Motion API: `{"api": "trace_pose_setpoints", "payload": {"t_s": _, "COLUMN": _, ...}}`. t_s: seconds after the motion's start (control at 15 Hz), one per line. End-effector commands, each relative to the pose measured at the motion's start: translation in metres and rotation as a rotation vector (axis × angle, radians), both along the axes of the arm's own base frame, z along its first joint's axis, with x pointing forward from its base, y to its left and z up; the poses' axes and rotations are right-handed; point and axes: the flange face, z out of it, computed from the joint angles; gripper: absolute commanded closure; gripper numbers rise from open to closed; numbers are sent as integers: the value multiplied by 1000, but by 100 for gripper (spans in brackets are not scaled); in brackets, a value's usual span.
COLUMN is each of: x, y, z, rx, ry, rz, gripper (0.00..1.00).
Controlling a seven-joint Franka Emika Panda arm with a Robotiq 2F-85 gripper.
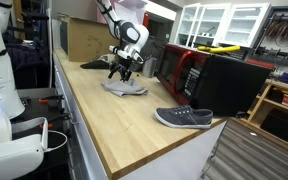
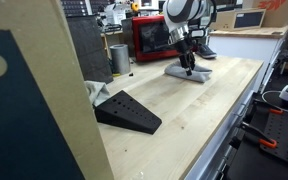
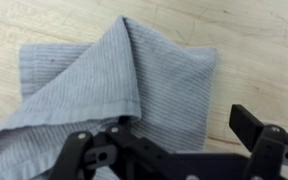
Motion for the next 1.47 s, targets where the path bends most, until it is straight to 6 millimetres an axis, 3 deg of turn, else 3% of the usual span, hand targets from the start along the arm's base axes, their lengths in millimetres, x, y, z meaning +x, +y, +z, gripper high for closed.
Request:
{"api": "trace_pose_setpoints", "payload": {"t_s": 0.0, "x": -25, "y": -9, "z": 13, "rx": -58, "ry": -10, "rz": -50, "gripper": 0}}
{"api": "trace_pose_setpoints", "payload": {"t_s": 0.47, "x": -38, "y": -33, "z": 55, "rx": -279, "ry": -108, "rz": 5, "gripper": 0}}
{"api": "trace_pose_setpoints", "payload": {"t_s": 0.87, "x": -60, "y": -46, "z": 62, "rx": -392, "ry": -141, "rz": 8, "gripper": 0}}
{"api": "trace_pose_setpoints", "payload": {"t_s": 1.13, "x": -50, "y": -28, "z": 83, "rx": -338, "ry": -242, "rz": -26, "gripper": 0}}
{"api": "trace_pose_setpoints", "payload": {"t_s": 1.4, "x": -43, "y": 9, "z": 94, "rx": -187, "ry": -268, "rz": -47, "gripper": 0}}
